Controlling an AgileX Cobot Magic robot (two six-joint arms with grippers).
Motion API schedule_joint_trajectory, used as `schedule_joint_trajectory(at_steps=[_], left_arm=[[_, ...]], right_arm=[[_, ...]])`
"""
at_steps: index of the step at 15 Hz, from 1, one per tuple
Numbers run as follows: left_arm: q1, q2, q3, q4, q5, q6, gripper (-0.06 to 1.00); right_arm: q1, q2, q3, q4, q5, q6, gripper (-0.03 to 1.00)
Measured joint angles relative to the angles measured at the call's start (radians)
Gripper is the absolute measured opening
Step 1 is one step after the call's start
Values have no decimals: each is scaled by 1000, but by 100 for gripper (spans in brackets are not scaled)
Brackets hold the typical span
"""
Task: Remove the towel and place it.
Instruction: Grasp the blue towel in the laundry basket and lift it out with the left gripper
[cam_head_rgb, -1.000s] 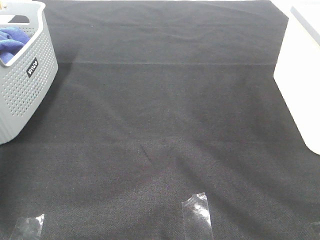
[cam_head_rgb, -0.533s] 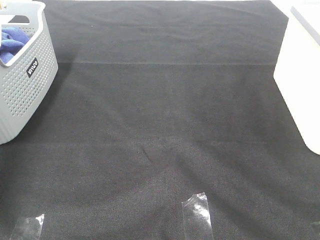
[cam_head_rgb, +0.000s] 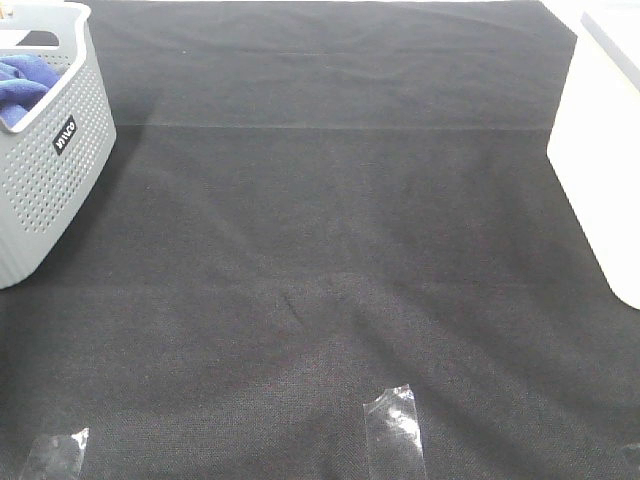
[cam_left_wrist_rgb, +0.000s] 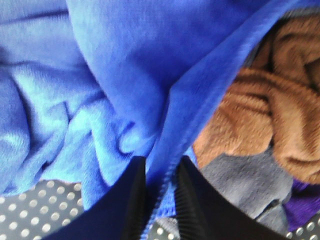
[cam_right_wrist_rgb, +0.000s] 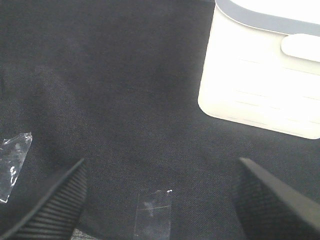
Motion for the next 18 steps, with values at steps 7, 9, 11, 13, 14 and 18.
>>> schedule_joint_trajectory(at_steps=[7, 9, 11, 13, 14, 18], left_arm=[[0, -32, -19, 37, -9, -94, 0], [0, -102, -41, 36, 3, -125, 0], [-4, -197, -43, 11, 7, -147, 0], [-24, -285, -43, -14, 8, -154, 0], [-37, -322, -43, -15, 9, -154, 0], [-116, -486, -43, -16, 10, -173, 0]], right_arm=[[0, 0, 0, 0, 0, 0, 76], [0, 0, 0, 0, 0, 0, 76], [0, 0, 0, 0, 0, 0, 76], [0, 0, 0, 0, 0, 0, 76], [0, 0, 0, 0, 0, 0, 76], [0, 0, 0, 0, 0, 0, 76]])
